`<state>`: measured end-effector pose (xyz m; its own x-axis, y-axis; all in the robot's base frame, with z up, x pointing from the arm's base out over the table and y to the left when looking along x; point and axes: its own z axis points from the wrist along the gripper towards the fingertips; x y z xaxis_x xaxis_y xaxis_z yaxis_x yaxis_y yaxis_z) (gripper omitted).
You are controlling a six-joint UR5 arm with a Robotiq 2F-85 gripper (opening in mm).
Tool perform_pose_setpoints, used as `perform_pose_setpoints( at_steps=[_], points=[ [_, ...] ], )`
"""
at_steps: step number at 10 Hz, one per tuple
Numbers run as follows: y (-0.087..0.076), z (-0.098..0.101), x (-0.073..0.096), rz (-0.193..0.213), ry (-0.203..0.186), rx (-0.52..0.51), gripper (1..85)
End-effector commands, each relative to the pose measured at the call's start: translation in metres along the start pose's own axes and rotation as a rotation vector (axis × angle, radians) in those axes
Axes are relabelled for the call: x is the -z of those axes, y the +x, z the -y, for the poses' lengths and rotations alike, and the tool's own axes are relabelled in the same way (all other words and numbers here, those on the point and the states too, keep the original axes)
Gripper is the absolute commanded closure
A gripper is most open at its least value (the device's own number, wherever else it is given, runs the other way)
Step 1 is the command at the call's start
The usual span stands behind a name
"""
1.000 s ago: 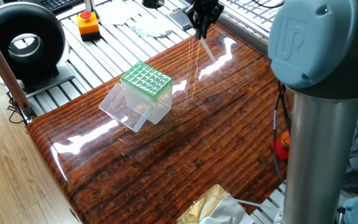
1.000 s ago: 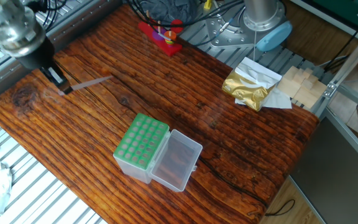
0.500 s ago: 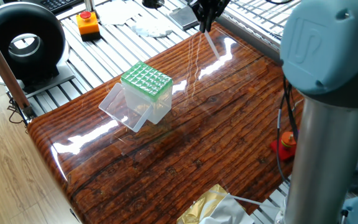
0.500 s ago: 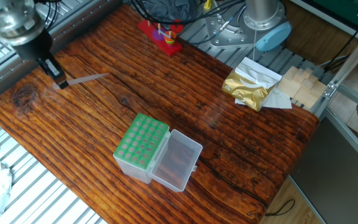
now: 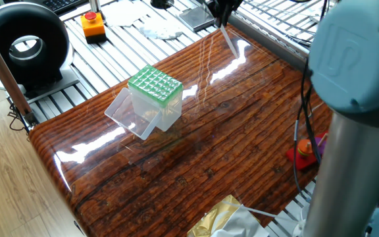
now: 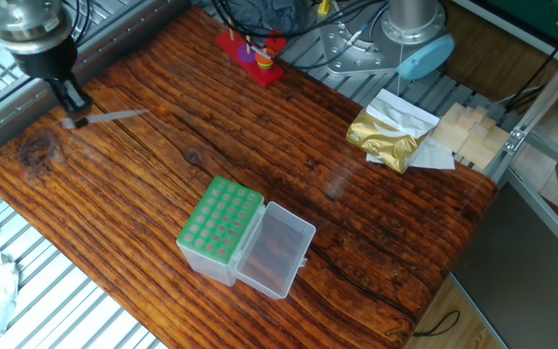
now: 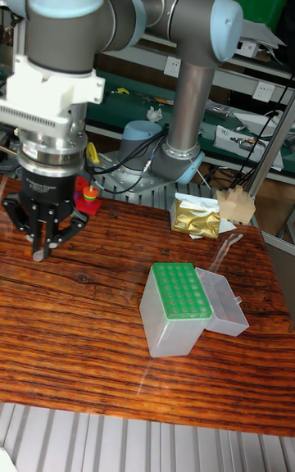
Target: Insert a large pipette tip into the holder for large pipette tips
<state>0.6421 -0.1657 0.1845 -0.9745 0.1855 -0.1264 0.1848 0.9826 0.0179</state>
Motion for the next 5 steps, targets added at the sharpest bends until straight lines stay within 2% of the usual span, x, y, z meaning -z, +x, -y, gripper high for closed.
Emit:
perform_pose_setpoints(
  at_steps=[1,2,3,4,5],
  points=[
    [-0.047,-0.007,0.018,0.222,-0.059,0.003,84.7],
    [-0.048,-0.002,0.013,0.209,-0.028,0.038,84.7],
    [-0.056,-0.012,0.01,0.242,-0.023,0.078,84.7],
    [-0.073,-0.035,0.009,0.356,-0.017,0.131,84.7],
    [-0.06,-0.045,0.003,0.338,-0.012,0.156,84.7]
  ],
)
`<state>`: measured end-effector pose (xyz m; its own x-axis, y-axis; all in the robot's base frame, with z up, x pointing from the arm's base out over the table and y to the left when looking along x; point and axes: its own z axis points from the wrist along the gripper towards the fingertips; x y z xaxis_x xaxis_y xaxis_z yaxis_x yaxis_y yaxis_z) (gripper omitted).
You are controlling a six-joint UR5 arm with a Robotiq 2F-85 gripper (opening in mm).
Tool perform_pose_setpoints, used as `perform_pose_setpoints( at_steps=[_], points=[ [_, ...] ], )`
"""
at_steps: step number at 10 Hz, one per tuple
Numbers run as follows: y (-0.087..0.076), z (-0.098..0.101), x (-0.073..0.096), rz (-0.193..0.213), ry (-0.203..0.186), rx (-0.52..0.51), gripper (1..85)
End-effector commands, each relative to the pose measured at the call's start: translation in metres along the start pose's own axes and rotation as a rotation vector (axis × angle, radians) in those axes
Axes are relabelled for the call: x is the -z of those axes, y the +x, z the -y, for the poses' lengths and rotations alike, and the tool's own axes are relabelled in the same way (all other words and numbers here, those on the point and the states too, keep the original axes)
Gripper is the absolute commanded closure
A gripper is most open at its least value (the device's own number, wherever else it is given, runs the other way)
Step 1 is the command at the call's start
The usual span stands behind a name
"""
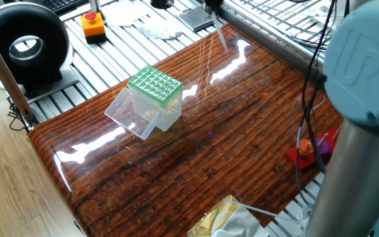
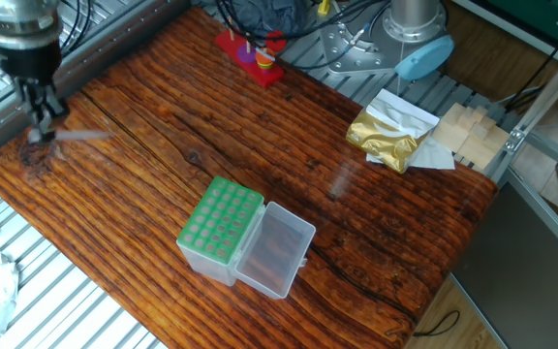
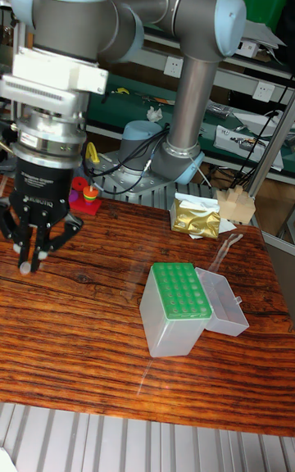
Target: Insert a large pipette tip into the holder for large pipette tips
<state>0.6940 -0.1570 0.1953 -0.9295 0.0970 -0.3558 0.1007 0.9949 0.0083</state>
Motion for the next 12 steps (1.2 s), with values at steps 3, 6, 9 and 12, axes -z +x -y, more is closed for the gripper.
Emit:
perform_pose_setpoints(
  at_steps=[3,6,9,12],
  points=[
    [0.017,-0.031,-0.009,0.013,0.003,0.124,84.7],
    [0.017,-0.024,-0.013,-0.012,0.015,0.154,84.7],
    [0.022,-0.031,-0.013,-0.03,-0.015,0.118,84.7],
    [0.019,-0.032,-0.013,-0.016,-0.016,0.149,84.7]
  ],
)
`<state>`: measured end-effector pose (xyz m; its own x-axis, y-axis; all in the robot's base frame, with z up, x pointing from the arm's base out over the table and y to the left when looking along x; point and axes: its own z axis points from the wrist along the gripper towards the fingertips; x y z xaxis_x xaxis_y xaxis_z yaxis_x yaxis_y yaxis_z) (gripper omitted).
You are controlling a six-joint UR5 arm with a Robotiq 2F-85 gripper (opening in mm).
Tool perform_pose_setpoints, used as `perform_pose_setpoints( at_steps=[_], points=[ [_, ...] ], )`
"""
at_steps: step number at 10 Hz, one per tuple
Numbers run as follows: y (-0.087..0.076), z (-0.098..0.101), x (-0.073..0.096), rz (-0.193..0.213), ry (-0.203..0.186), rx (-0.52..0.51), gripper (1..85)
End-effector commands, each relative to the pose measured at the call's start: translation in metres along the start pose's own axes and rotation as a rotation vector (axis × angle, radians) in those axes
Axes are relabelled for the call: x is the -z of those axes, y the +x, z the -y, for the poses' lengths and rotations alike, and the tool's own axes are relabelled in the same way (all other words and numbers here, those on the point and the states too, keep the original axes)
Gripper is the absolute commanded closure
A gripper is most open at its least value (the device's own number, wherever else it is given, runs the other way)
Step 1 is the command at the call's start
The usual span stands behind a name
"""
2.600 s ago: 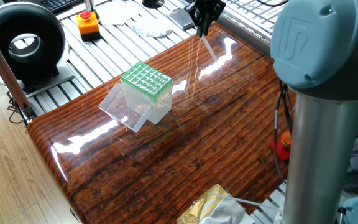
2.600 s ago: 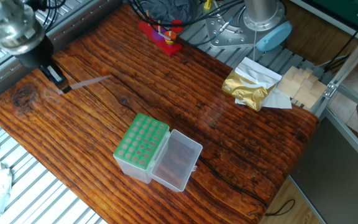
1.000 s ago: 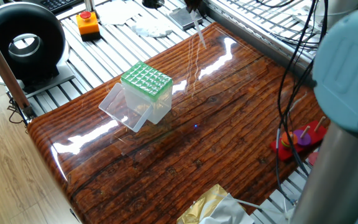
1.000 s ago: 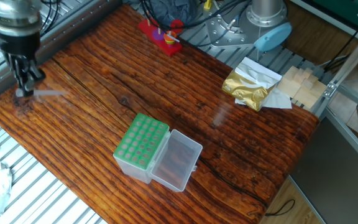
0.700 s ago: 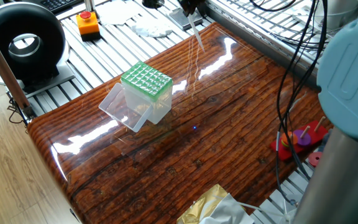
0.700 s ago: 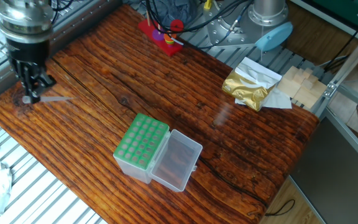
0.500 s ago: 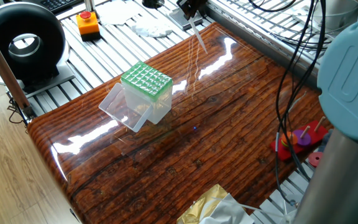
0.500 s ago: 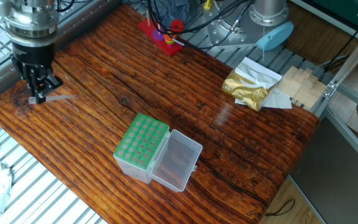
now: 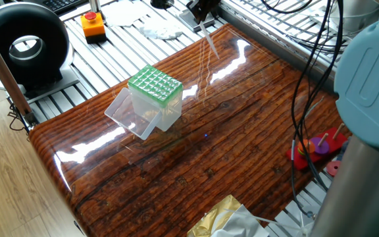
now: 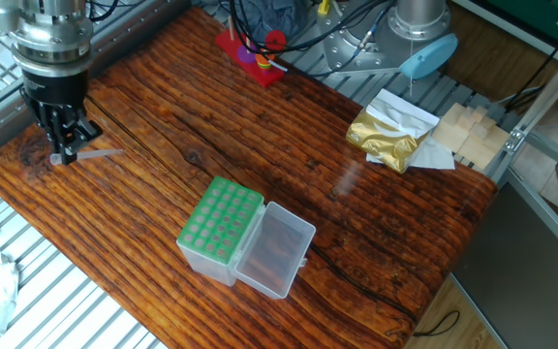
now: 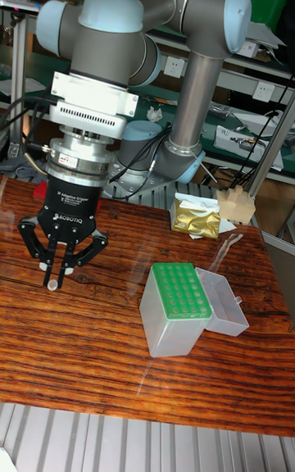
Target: Insert a large pipette tip into the holder for large pipette tips
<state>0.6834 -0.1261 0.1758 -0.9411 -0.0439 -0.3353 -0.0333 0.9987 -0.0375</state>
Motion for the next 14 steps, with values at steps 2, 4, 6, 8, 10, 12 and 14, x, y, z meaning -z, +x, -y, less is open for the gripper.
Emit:
perform_pose_setpoints(
  at_steps=[2,4,6,8,10,12,14],
  points=[
    [-0.001,-0.007,0.001,0.003,-0.033,0.02,84.7],
    [-0.003,-0.005,0.001,0.013,-0.023,0.024,84.7],
    [-0.017,0.0,0.001,0.064,-0.004,0.028,84.7],
    [-0.023,0.009,0.002,0.089,0.032,0.039,84.7],
    [-0.019,0.011,0.002,0.073,0.037,0.024,84.7],
    [-0.006,-0.012,0.001,0.022,-0.052,0.014,84.7],
    [-0.003,-0.033,0.003,0.014,-0.133,0.034,84.7]
  ],
)
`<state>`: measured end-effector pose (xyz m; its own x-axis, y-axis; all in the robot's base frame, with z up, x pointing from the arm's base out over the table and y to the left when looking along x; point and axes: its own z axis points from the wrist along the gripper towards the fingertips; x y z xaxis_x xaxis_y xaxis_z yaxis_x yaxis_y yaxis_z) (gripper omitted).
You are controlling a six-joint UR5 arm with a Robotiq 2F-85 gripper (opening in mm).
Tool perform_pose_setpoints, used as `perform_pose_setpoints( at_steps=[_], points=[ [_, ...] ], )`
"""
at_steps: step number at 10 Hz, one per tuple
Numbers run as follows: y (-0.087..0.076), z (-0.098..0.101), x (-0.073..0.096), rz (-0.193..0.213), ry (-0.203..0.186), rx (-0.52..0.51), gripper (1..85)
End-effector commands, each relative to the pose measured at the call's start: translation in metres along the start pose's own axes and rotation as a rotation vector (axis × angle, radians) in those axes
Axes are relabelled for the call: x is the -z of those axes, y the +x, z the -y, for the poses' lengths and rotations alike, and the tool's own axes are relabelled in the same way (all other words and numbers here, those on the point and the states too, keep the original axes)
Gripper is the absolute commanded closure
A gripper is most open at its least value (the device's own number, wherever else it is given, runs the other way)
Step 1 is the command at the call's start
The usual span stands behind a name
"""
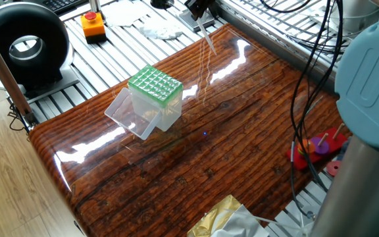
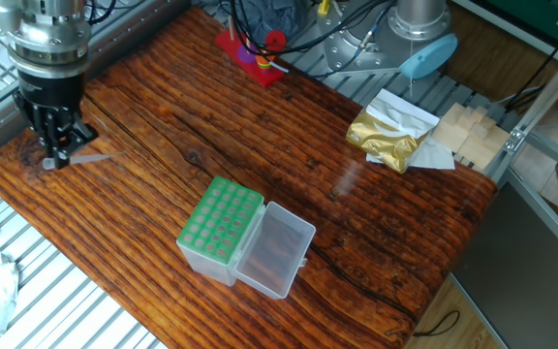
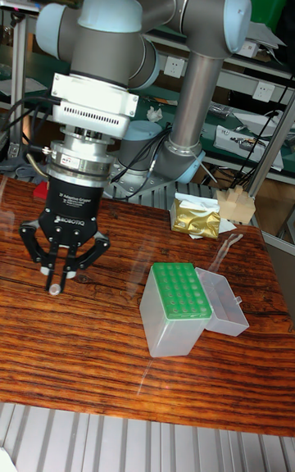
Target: Insert a large pipette tip into the holder for large pipette tips
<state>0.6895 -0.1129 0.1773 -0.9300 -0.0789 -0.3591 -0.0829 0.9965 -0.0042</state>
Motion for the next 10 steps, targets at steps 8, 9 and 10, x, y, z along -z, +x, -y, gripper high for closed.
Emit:
perform_pose_setpoints(
  at_steps=[8,9,10],
  points=[
    [-0.002,-0.033,0.004,-0.005,-0.134,-0.187,84.7],
    [-0.002,-0.033,0.004,-0.006,-0.134,-0.183,84.7],
    [-0.001,-0.033,0.004,-0.009,-0.131,-0.178,84.7]
  ],
)
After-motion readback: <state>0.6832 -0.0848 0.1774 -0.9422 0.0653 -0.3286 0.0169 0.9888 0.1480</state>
